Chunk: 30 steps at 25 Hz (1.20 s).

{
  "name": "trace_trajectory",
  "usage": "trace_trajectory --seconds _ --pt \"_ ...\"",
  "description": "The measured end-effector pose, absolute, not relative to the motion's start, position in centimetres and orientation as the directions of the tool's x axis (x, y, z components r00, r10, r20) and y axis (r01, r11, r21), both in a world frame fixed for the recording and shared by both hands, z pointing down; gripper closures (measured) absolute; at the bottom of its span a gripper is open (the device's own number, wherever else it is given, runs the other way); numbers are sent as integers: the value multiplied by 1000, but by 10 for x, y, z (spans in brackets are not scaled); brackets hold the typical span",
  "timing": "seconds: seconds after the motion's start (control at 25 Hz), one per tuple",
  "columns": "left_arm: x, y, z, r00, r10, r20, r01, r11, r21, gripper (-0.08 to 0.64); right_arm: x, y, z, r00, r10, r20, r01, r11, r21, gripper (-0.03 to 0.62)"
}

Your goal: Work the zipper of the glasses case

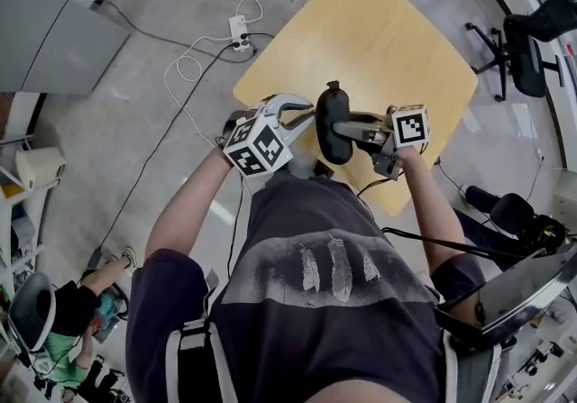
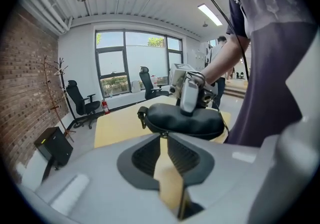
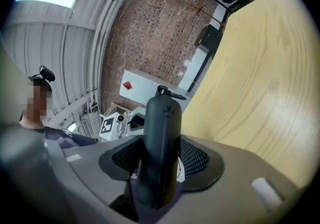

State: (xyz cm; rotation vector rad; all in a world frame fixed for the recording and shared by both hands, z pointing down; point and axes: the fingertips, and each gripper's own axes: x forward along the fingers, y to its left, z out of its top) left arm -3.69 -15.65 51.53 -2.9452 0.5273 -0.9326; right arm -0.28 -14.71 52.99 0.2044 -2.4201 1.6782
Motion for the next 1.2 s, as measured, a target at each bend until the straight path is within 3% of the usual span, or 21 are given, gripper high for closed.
trace_trajectory --seconds 0.48,1.2 --pt "-38 -154 516 760 -298 578 -292 -950 -107 560 -2 -149 530 -967 -28 255 -250 324 -912 362" --pt "-37 -151 517 762 -277 585 -323 -946 -28 560 -1 -182 519 -952 -226 206 -263 266 -927 370"
